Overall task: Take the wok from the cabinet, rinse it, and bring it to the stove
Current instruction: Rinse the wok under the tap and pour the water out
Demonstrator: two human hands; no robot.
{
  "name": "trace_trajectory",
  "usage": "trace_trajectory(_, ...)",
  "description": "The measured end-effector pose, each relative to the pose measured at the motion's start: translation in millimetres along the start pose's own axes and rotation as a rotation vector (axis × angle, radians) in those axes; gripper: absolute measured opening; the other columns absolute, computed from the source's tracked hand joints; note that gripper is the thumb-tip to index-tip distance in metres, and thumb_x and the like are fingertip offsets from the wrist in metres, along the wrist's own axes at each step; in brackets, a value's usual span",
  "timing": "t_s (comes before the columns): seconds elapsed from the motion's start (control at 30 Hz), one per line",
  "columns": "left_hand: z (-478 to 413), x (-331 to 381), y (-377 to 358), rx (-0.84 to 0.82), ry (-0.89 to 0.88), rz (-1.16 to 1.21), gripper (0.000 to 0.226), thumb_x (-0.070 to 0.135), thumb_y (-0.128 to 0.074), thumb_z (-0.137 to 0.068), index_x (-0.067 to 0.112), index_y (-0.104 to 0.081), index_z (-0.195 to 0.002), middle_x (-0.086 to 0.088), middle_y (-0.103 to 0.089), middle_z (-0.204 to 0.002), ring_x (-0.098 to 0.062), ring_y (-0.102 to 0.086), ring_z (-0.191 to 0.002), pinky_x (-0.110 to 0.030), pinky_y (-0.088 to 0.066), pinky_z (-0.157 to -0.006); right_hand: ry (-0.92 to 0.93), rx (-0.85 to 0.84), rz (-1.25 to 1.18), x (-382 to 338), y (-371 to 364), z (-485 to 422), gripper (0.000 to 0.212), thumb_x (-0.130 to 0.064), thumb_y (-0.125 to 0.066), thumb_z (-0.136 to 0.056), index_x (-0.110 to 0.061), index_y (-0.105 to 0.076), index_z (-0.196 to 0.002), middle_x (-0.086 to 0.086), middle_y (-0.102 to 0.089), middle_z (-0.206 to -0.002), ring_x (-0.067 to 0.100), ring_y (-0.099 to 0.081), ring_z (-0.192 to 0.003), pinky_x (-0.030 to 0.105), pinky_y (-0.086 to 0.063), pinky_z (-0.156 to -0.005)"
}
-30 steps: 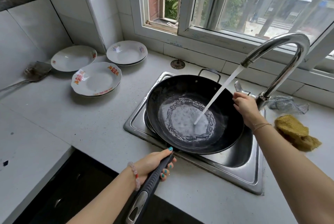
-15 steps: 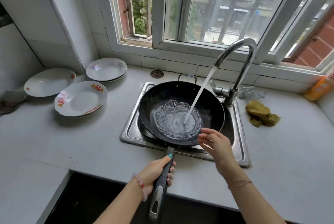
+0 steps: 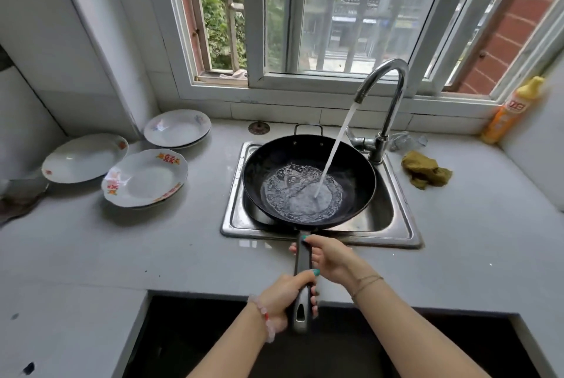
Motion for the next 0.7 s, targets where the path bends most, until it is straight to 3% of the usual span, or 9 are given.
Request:
trace_trajectory(0.17, 8.2, -1.6, 1.8, -0.023, 0.043, 0.03, 0.02, 0.009, -0.049, -0.089, 0.013, -0.046, -0.069, 0.004, -0.042, -0.048, -0.005, -0.04, -0.037, -0.016, -0.037, -0.036, -0.112, -0.08, -0.143, 11.0, -21.0, -9.6, 0.022, -0.011, -0.045, -0.097, 0.002, -0.057, -0.083, 0.011, -0.068, -0.057, 0.019, -0.057, -0.074, 0.027, -0.048, -0.068)
trace_trajectory(0.37, 7.6, -4.4, 15.4, -0.055, 0.103, 0.069, 0.033, 0.01, -0.05, -0.086, 0.016, -0.043, -0.054, 0.005, -0.035, -0.043, -0.005, -0.034, -0.033, -0.015, -0.033, -0.034, -0.118, -0.136, -0.225, 13.8, -38.3, -17.1, 0.019, -0.006, -0.044, -0.096, -0.001, -0.053, -0.08, 0.011, -0.06, -0.061, 0.019, -0.052, -0.068, 0.029, -0.047, -0.07)
trace_trajectory(0.5, 5.3, -3.9, 25.4, -0.047, 0.108, 0.093, 0.027, 0.011, -0.052, -0.086, 0.015, -0.043, -0.06, 0.004, -0.037, -0.044, -0.006, -0.035, -0.034, -0.017, -0.034, -0.034, -0.128, -0.141, -0.285, 17.7, -45.1, -24.2, 0.019, -0.002, -0.041, -0.096, -0.002, -0.05, -0.079, 0.009, -0.049, -0.069, 0.017, -0.049, -0.063, 0.027, -0.048, -0.062)
trace_trajectory(0.7, -4.5, -5.6, 18.8, 0.087, 0.05, -0.094, 0.017, 0.011, -0.052, -0.082, 0.015, -0.044, -0.068, 0.005, -0.04, -0.046, -0.007, -0.036, -0.036, -0.019, -0.035, -0.036, -0.186, -0.148, -0.351, 21.3, -32.4, -27.5, 0.025, -0.009, -0.044, -0.096, -0.006, -0.05, -0.072, 0.005, -0.05, -0.056, 0.013, -0.051, -0.045, 0.021, -0.049, -0.045)
Point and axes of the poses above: each hand's wrist, its own z-axis away from the middle knuckle, its own y-axis out of the back of the hand, x = y × z, the point moved 10 cm from there along -z, towards the middle knuckle
